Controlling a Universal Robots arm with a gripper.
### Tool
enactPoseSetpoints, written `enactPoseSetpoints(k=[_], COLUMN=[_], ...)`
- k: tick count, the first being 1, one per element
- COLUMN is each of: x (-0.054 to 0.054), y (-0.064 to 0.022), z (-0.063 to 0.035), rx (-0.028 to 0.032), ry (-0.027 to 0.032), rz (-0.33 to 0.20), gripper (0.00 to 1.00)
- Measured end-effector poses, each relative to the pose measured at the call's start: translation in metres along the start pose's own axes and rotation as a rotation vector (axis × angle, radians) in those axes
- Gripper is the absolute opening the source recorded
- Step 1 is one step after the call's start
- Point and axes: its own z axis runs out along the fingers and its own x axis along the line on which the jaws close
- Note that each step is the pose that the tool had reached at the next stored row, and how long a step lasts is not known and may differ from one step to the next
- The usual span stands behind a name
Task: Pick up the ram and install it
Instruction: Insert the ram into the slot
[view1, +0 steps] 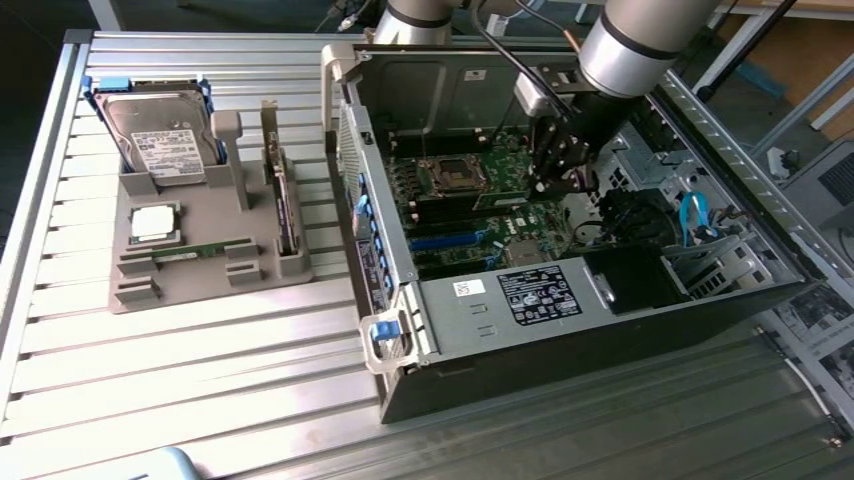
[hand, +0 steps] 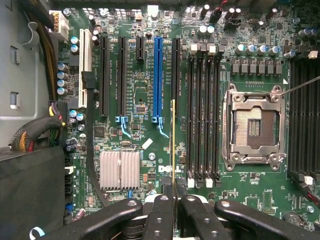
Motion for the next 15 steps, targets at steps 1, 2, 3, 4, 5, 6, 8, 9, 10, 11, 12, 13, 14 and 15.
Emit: enactPoseSetpoints(k=[1,2,3,4,5,6,8,9,10,11,12,13,14,15], x=[0.0,0.0,-0.0001,-0.0001,-0.0001,-0.0001,-0.0001,-0.0001,-0.0001,-0.0001,-0.0001,-0.0001,-0.0002,-0.0002], y=[0.0,0.0,0.0,0.0,0.0,0.0,0.0001,0.0001,0.0002,0.0003,0.0004,0.0004,0.0006,0.0009], z=[0.0002,0.0006,0.0011,0.0013,0.0014,0.0016,0.0021,0.0022,0.0024,0.0026,0.0027,0.0029,0.0031,0.0033], rx=[0.0,0.0,0.0,0.0,0.0,0.0,0.0,0.0,0.0,0.0,0.0,0.0,0.0,0.0], ry=[0.0,0.0,0.0,0.0,0.0,0.0,0.0001,0.0,0.0,0.0,0.0,0.0,0.0,0.0], rz=[0.0,0.0,0.0,0.0,0.0,0.0,0.0,0.0,0.0,0.0,0.0,0.0,0.0,0.0], gripper=[0.12,0.12,0.12,0.12,0.12,0.12,0.12,0.12,0.12,0.12,0.12,0.12,0.12,0.12])
